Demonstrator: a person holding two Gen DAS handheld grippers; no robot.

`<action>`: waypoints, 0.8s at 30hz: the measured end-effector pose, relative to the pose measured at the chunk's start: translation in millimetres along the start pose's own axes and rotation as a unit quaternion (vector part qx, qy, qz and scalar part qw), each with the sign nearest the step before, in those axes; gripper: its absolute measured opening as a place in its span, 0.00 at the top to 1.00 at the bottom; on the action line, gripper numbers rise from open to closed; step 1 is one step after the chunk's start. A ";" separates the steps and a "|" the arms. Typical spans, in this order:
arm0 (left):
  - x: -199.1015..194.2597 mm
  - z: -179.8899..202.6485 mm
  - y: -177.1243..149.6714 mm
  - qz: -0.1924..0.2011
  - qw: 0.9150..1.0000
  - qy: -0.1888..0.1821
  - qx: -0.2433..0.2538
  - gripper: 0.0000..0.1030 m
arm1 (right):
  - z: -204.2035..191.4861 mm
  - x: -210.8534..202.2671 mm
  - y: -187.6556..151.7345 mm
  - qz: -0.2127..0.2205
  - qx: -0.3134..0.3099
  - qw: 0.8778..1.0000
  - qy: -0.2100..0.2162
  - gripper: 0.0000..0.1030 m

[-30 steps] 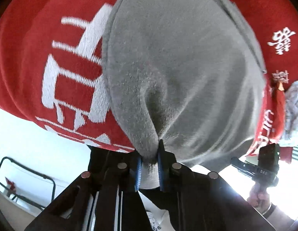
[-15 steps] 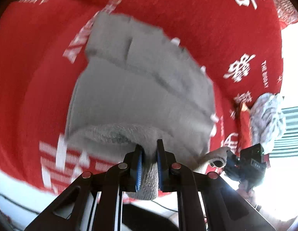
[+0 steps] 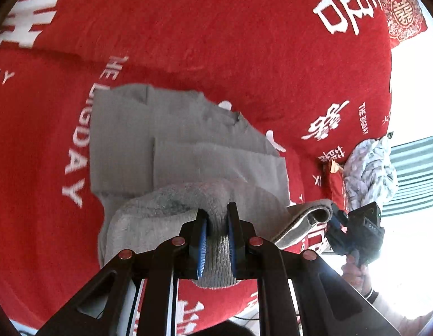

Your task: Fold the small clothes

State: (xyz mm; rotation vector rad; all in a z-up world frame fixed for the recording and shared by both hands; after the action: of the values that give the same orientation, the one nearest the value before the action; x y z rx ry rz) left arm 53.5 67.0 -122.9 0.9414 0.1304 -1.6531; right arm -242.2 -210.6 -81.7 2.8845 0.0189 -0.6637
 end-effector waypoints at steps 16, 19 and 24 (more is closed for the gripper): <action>90.9 -77.6 59.7 0.036 0.983 0.175 -0.038 0.85 | 77.4 114.5 87.9 -0.025 0.085 0.994 -0.064 0.87; 94.5 -79.2 62.6 0.037 0.980 0.197 -0.016 0.85 | 93.0 127.5 96.3 -0.024 0.125 0.990 -0.067 0.84; 76.3 -54.4 68.4 0.052 0.977 0.202 0.039 0.85 | 76.9 124.6 127.1 0.024 0.144 0.989 -0.024 0.47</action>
State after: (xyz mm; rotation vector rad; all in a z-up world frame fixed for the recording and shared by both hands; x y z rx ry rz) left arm 139.6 15.5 -181.2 1.3150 0.2871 -1.3625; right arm -156.5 -352.8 -181.8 3.1291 -0.1645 -0.7865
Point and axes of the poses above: each gripper's, at about its wrist camera, not at the fingertips, and x roughly the way its jaws point, z to its right, y to its top, the point moved 7 cm from there along x, roughly the way its jaws point, and after that the axes turned 15 degrees about z, right-handed, at the moved point
